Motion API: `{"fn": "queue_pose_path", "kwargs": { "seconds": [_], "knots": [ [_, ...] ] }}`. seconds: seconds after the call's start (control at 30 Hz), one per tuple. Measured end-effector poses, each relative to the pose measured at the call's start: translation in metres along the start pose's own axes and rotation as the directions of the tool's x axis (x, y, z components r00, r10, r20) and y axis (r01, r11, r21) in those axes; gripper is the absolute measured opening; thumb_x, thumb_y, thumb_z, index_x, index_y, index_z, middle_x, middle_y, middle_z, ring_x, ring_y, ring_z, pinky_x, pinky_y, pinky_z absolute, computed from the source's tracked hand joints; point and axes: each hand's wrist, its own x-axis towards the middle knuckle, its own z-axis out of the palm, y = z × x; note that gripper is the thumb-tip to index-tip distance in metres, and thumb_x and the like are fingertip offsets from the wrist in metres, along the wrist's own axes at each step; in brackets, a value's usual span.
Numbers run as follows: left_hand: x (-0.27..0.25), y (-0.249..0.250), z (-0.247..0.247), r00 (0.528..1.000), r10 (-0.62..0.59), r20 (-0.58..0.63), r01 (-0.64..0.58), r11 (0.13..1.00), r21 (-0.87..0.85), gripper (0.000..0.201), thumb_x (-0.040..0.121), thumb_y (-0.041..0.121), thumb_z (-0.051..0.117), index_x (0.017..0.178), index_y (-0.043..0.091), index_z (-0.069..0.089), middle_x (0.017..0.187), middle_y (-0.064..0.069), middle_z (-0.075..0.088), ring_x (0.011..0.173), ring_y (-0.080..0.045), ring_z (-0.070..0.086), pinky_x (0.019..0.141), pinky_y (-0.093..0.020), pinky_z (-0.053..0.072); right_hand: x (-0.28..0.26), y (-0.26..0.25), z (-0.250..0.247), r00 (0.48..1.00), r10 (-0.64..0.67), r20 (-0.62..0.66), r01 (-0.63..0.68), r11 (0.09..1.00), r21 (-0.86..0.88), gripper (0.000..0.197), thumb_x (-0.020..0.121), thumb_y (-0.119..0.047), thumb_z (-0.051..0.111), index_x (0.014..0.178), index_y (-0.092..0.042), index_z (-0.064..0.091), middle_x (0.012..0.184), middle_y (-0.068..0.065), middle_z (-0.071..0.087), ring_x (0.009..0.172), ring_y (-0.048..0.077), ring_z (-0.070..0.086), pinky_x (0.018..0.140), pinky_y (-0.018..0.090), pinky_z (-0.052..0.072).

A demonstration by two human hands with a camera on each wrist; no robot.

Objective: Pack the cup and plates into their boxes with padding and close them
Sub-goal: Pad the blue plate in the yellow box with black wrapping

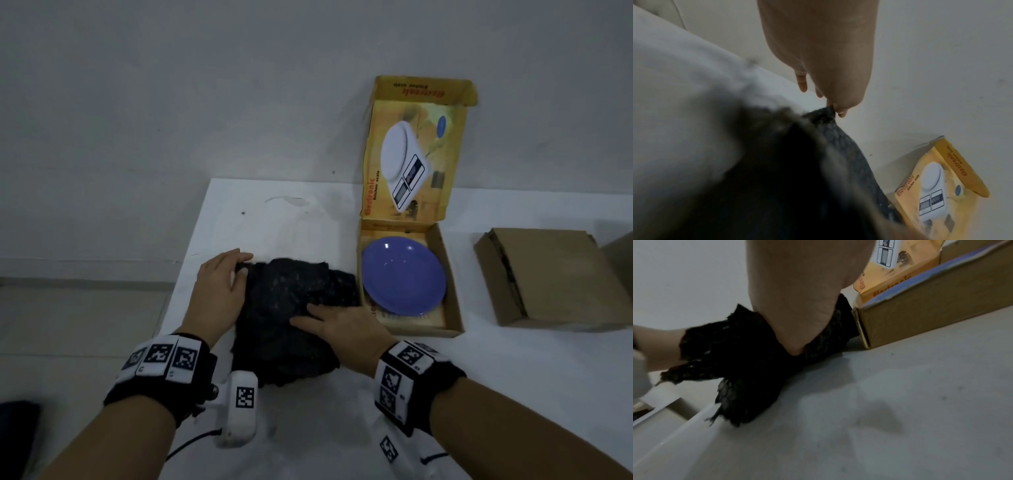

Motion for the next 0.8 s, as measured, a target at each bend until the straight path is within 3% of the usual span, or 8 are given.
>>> {"fn": "queue_pose_path", "kwargs": {
  "seconds": [0.07, 0.17, 0.27, 0.33, 0.47, 0.57, 0.67, 0.8],
  "knots": [
    [0.005, 0.005, 0.001, 1.000, -0.010, 0.021, 0.010, 1.000, 0.004, 0.028, 0.096, 0.013, 0.048, 0.121, 0.017, 0.059, 0.133, -0.005, 0.053, 0.128, -0.025, 0.041, 0.106, -0.029, 0.027, -0.021, 0.004, 0.006, 0.990, -0.138, -0.024, 0.136, 0.988, -0.069, 0.040, 0.080, -0.016, 0.053, 0.119, -0.022, 0.063, 0.108, 0.011, 0.068, 0.085, 0.028, 0.069, 0.054, 0.032, 0.057],
    [0.010, 0.017, 0.011, 0.997, 0.022, 0.077, -0.023, 1.000, 0.004, 0.030, 0.096, 0.016, 0.048, 0.125, 0.019, 0.056, 0.137, -0.004, 0.050, 0.130, -0.023, 0.037, 0.106, -0.025, 0.024, -0.061, 0.023, 0.008, 0.950, -0.313, 0.005, 0.310, 0.938, -0.153, 0.047, 0.080, -0.013, 0.068, 0.124, -0.027, 0.061, 0.122, 0.008, 0.064, 0.104, 0.024, 0.066, 0.073, 0.032, 0.057],
    [0.009, 0.033, 0.032, 0.985, 0.064, 0.158, -0.061, 0.998, -0.025, 0.032, 0.097, 0.016, 0.048, 0.128, 0.019, 0.054, 0.139, -0.002, 0.048, 0.131, -0.022, 0.036, 0.106, -0.024, 0.023, -0.095, 0.046, 0.008, 0.926, -0.351, 0.136, 0.376, 0.884, -0.278, 0.067, 0.085, -0.013, 0.066, 0.143, -0.028, 0.038, 0.145, 0.008, 0.044, 0.129, 0.027, 0.048, 0.103, 0.039, 0.044],
    [0.007, 0.042, 0.048, 0.973, 0.104, 0.207, -0.094, 0.994, -0.056, 0.032, 0.097, 0.017, 0.048, 0.128, 0.020, 0.054, 0.139, -0.002, 0.048, 0.131, -0.022, 0.038, 0.109, -0.027, 0.025, -0.110, 0.056, 0.004, 0.918, -0.344, 0.198, 0.389, 0.876, -0.284, 0.072, 0.088, -0.013, 0.061, 0.148, -0.029, 0.025, 0.152, 0.006, 0.034, 0.136, 0.029, 0.038, 0.109, 0.042, 0.036],
    [0.004, 0.061, 0.073, 0.949, 0.158, 0.272, -0.143, 0.987, -0.073, 0.033, 0.097, 0.018, 0.048, 0.130, 0.021, 0.053, 0.140, -0.003, 0.048, 0.130, -0.023, 0.041, 0.109, -0.031, 0.029, -0.122, 0.066, -0.018, 0.911, -0.288, 0.296, 0.363, 0.899, -0.245, 0.068, 0.081, -0.011, 0.067, 0.141, -0.034, 0.042, 0.144, 0.003, 0.046, 0.131, 0.029, 0.045, 0.106, 0.045, 0.039],
    [0.002, 0.077, 0.085, 0.938, 0.173, 0.301, -0.155, 0.984, -0.083, 0.036, 0.097, 0.019, 0.048, 0.132, 0.023, 0.050, 0.141, -0.001, 0.046, 0.130, -0.020, 0.041, 0.107, -0.025, 0.026, -0.128, 0.065, -0.028, 0.903, -0.180, 0.390, 0.235, 0.967, -0.096, 0.054, 0.086, -0.016, 0.045, 0.138, -0.032, 0.047, 0.150, 0.001, 0.038, 0.141, 0.026, 0.030, 0.114, 0.045, 0.026],
    [0.001, 0.087, 0.093, 0.921, 0.184, 0.343, -0.157, 0.982, -0.106, 0.040, 0.096, 0.025, 0.047, 0.135, 0.030, 0.046, 0.145, -0.001, 0.042, 0.132, -0.020, 0.039, 0.108, -0.028, 0.027, -0.133, 0.058, -0.027, 0.951, -0.141, 0.275, 0.158, 0.987, -0.041, 0.053, 0.078, -0.036, 0.033, 0.121, -0.033, 0.064, 0.136, -0.001, 0.056, 0.124, 0.026, 0.049, 0.102, 0.042, 0.038],
    [0.002, 0.097, 0.102, 0.903, 0.138, 0.406, -0.108, 0.990, -0.096, 0.039, 0.093, 0.029, 0.051, 0.132, 0.032, 0.050, 0.150, -0.003, 0.035, 0.136, -0.021, 0.034, 0.110, -0.034, 0.028, -0.136, 0.063, -0.027, 1.000, 0.003, -0.007, -0.001, 0.953, 0.304, 0.029, 0.084, -0.021, 0.057, 0.107, -0.025, 0.073, 0.119, -0.003, 0.067, 0.108, 0.017, 0.060, 0.090, 0.034, 0.049]
  ]
}}
